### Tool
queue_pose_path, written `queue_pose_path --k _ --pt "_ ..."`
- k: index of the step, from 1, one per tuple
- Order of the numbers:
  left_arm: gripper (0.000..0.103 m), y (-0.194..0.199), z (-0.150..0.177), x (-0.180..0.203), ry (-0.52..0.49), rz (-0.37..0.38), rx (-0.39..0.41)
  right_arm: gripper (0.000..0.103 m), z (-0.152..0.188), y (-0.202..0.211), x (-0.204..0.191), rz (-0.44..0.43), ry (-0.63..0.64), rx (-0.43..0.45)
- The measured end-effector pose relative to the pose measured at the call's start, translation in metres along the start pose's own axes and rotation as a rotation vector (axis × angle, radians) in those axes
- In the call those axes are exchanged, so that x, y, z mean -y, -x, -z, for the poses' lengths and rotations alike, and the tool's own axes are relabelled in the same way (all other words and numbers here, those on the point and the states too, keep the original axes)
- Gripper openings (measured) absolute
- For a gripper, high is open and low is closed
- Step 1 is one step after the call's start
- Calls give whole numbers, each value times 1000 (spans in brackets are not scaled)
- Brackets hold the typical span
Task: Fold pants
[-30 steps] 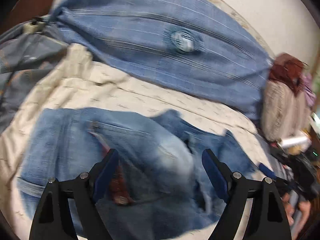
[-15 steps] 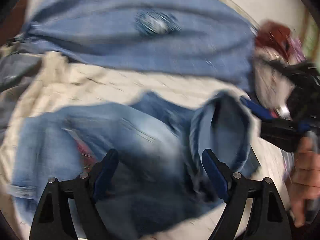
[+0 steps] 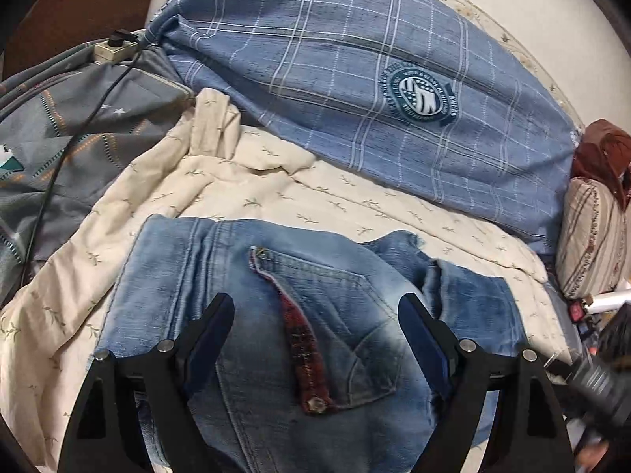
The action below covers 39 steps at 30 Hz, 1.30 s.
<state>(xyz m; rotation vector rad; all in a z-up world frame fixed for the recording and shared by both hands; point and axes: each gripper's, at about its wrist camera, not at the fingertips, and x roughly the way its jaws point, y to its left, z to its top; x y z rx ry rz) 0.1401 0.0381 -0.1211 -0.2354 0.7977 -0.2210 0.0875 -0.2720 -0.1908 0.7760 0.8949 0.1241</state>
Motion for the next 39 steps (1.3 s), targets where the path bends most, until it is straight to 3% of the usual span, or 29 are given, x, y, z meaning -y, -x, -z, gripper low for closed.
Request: queue_pose_path --k 7,9,13,17,19,20,22,24,28,36,38,39 --pt "92 -14 8 -3 -29 -106 -39 74 35 -27 -34 261 414 25" --pt "92 -15 9 -2 -54 -153 -33 74 33 -25 -33 260 403 33" --pt "92 -13 11 -5 -50 -158 -21 74 22 -14 -28 181 309 74" --pt "92 -21 17 -1 -92 -195 -39 74 18 -7 -43 223 373 164" --pt "98 -28 22 6 -141 -214 -60 74 15 -10 -54 210 390 178" --pt "103 -35 25 9 -172 -215 -93 74 14 -14 -56 208 391 173" --pt "103 -45 31 12 -206 -241 -127 74 12 -31 -57 230 384 120" --pt "103 -45 35 10 -203 -234 -97 74 13 -50 -51 284 376 37" --pt "103 -44 36 2 -162 -199 -92 76 17 -51 -55 303 449 16" --pt "103 -30 44 9 -205 -201 -54 78 25 -49 -55 292 502 -1" --pt "103 -19 45 9 -213 -223 -19 78 21 -43 -52 260 464 6" --pt "103 -5 49 11 -235 -261 34 78 20 -35 -50 223 437 21"
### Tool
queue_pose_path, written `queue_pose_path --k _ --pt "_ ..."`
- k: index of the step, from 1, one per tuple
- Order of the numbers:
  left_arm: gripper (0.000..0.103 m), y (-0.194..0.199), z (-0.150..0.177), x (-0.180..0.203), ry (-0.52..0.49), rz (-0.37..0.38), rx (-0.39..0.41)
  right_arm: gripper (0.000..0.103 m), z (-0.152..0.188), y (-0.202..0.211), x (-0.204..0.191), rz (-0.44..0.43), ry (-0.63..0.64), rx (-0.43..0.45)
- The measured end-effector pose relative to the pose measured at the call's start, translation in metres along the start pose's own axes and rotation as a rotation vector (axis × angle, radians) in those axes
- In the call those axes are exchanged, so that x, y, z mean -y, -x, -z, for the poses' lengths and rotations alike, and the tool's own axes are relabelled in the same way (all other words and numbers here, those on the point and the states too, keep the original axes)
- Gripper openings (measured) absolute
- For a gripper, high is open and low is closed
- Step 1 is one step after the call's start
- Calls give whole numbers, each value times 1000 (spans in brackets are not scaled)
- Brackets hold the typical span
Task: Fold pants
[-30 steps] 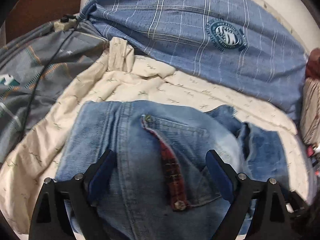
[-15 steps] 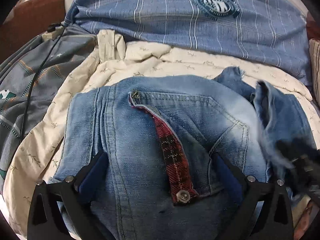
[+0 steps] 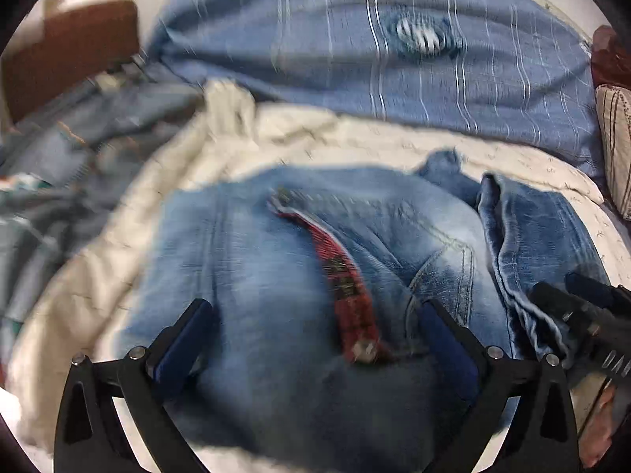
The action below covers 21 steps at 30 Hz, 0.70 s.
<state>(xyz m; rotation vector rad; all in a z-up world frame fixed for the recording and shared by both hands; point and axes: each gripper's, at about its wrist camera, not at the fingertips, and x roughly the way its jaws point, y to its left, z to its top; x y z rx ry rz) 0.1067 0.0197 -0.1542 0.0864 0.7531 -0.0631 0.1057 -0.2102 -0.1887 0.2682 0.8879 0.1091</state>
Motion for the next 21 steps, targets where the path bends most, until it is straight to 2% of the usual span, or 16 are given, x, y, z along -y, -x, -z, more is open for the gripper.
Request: queue_pose_path --k 2,7,11,16,21 --pt "103 21 5 0 -33 -61 61 78 0 11 7 -28 -29 36" --pt "103 67 8 -3 -58 -120 149 78 1 43 24 -68 -94 139" --pt "103 97 1 -8 -40 -123 202 78 6 68 32 -103 -135 211" --pt "103 135 -8 -14 -12 -136 252 78 13 97 33 -103 -126 298" --pt "103 157 -10 -16 -8 -147 284 78 20 121 37 -100 -138 362"
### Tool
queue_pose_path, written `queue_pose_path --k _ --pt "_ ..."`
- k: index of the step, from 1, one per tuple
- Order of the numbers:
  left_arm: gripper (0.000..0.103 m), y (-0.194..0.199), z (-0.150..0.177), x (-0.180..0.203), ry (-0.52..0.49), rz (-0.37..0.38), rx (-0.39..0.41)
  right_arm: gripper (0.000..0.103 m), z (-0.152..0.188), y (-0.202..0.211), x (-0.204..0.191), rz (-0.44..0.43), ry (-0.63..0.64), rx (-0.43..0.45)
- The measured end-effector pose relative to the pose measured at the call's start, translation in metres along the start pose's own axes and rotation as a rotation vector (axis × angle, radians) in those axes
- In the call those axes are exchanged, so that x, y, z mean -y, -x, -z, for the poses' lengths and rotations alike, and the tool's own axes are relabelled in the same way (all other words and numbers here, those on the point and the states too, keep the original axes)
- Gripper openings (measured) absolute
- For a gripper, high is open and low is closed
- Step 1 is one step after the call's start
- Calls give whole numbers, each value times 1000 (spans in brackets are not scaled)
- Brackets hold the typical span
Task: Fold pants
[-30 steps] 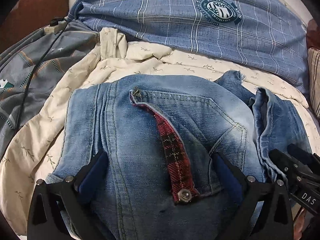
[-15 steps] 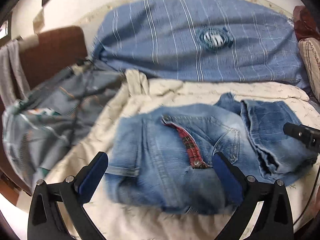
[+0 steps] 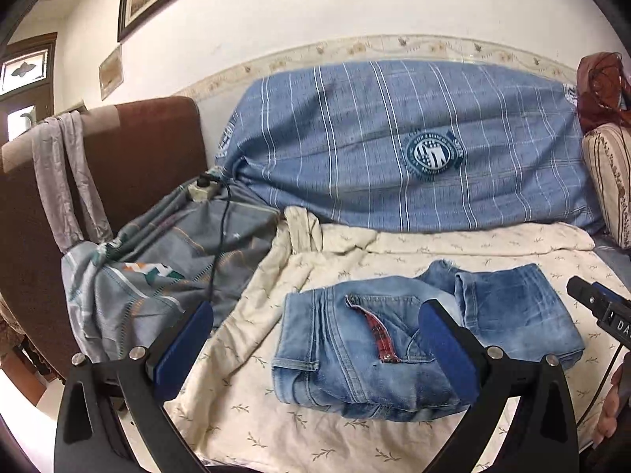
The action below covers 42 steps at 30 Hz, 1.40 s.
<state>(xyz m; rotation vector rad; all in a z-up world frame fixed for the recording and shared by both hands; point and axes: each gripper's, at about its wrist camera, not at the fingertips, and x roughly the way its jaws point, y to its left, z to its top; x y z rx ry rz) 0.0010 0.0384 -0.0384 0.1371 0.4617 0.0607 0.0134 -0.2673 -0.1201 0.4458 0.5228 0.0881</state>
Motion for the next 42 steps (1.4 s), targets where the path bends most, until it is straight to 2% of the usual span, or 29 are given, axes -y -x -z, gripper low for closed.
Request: queue_pose_path --k 8,14,18,21,28,42 --pt "103 9 2 -14 28 -65 -9 79 11 21 -9 -26 -2 26" --pt "103 18 -3 -31 65 -109 22 79 17 29 -38 -85 116 70" --pt "103 21 -7 -44 101 -124 36 79 25 29 -58 -113 193 67" --pt "103 25 -10 -53 125 -136 52 79 28 25 -64 -126 206 57" --pt "103 26 -12 -68 157 -141 59 80 28 13 -73 -149 195 36" --pt "103 3 -2 -77 187 -133 4 80 35 0 -83 -135 236 3"
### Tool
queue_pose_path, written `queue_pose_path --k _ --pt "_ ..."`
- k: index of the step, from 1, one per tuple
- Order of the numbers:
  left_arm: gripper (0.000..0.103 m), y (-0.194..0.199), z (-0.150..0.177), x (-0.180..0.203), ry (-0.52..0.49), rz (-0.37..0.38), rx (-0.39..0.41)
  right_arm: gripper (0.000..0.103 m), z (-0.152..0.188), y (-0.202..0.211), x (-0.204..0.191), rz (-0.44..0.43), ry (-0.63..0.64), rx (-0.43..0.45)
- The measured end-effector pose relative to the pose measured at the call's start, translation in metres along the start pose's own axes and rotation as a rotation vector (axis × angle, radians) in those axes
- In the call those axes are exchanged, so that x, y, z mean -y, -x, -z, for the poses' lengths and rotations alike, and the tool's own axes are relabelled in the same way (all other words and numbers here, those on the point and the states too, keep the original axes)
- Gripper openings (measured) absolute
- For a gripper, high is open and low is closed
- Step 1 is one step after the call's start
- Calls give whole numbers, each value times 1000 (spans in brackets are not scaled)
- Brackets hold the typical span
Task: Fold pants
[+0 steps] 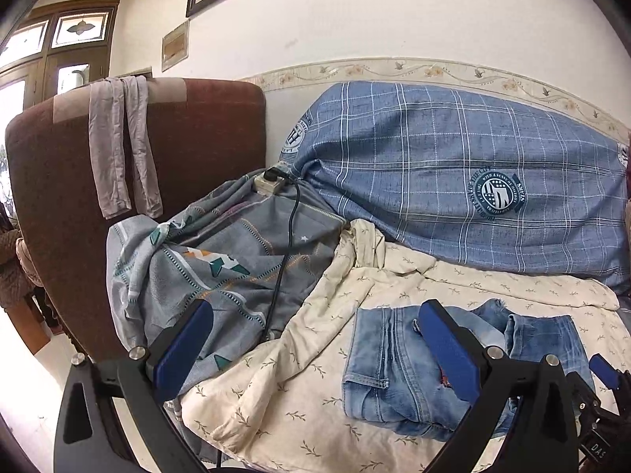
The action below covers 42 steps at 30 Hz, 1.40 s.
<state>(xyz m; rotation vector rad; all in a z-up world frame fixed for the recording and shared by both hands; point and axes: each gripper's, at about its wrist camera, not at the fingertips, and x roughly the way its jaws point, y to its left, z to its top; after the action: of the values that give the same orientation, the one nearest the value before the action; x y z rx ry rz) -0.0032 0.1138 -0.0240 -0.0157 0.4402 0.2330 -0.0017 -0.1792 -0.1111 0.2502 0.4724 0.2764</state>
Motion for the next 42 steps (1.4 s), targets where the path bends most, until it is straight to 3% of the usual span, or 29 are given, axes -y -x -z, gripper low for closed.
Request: queue_pose_path --k 5,8,14,19,21,27,33,34,35,40,42 --pt "103 -12 5 -1 -2 5 -27 80 1 -4 1 8 -7 -13" --pt "103 -36 17 0 8 56 -146 80 1 -9 3 19 -9 -30" --pt "103 -94 50 -9 133 138 -421 80 4 -20 17 80 -47 -91" --pt "103 -121 73 -7 206 191 -551 80 3 -17 42 101 -132 -104" --pt "103 -127 80 -4 260 249 -598 80 3 -14 50 105 -156 -103" --pt "103 -149 94 14 339 349 -686 80 3 -8 66 123 -198 -107" --pt "100 -169 111 25 406 357 -754 80 4 -4 77 139 -212 -112" --pt "97 -170 110 27 407 356 -742 80 4 -2 79 142 -215 -112" --pt "86 -170 109 28 408 363 -736 80 4 -2 81 145 -219 -112" --pt "77 -177 103 37 407 338 -742 80 4 3 92 147 -256 -107" --pt "70 -172 98 39 394 326 -710 80 5 5 96 141 -279 -105"
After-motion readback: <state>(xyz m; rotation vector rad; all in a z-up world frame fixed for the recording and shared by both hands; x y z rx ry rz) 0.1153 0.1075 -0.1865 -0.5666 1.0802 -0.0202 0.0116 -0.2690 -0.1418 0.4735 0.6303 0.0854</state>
